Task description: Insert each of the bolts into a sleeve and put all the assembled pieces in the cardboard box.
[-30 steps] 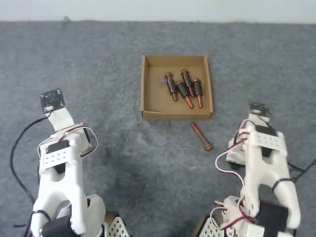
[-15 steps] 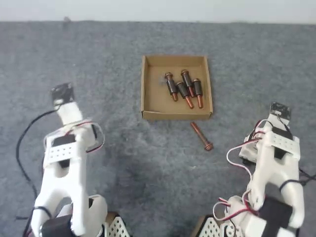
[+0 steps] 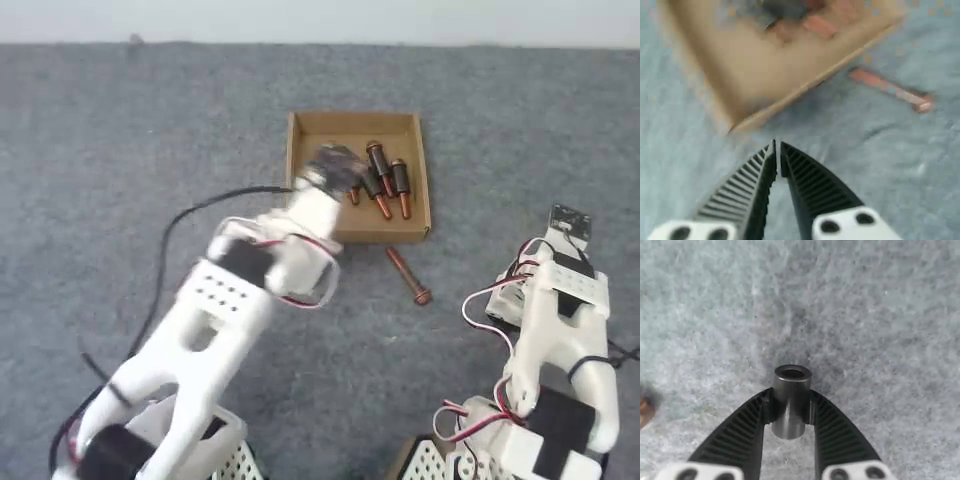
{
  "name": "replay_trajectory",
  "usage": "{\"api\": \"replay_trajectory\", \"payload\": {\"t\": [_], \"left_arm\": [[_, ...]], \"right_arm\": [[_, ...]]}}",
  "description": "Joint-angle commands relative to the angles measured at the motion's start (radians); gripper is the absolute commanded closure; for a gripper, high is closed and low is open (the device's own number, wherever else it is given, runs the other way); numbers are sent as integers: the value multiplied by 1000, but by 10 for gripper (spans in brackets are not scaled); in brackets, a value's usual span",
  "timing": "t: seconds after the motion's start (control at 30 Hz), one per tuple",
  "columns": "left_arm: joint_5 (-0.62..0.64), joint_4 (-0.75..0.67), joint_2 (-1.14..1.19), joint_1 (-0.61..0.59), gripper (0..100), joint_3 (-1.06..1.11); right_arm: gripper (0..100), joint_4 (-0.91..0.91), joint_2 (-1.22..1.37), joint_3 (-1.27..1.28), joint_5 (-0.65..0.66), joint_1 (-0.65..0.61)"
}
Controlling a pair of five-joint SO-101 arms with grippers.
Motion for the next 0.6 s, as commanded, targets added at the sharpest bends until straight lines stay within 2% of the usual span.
{"api": "replay_trajectory", "payload": {"t": [0.0,0.1,0.17,0.4,0.57], "left_arm": [[-110,-144,103,84,929,-33],[-187,-203,212,109,829,-48],[-232,-249,269,132,802,-51],[-459,-385,413,270,799,-65],[-471,-408,545,325,800,-200]], "right_arm": [[991,-10,-2,-57,-9,12],[991,-12,-2,-57,-9,10],[991,-13,-2,-57,-9,10],[991,-15,-2,-57,-8,10],[991,-16,-2,-57,-8,10]]}}
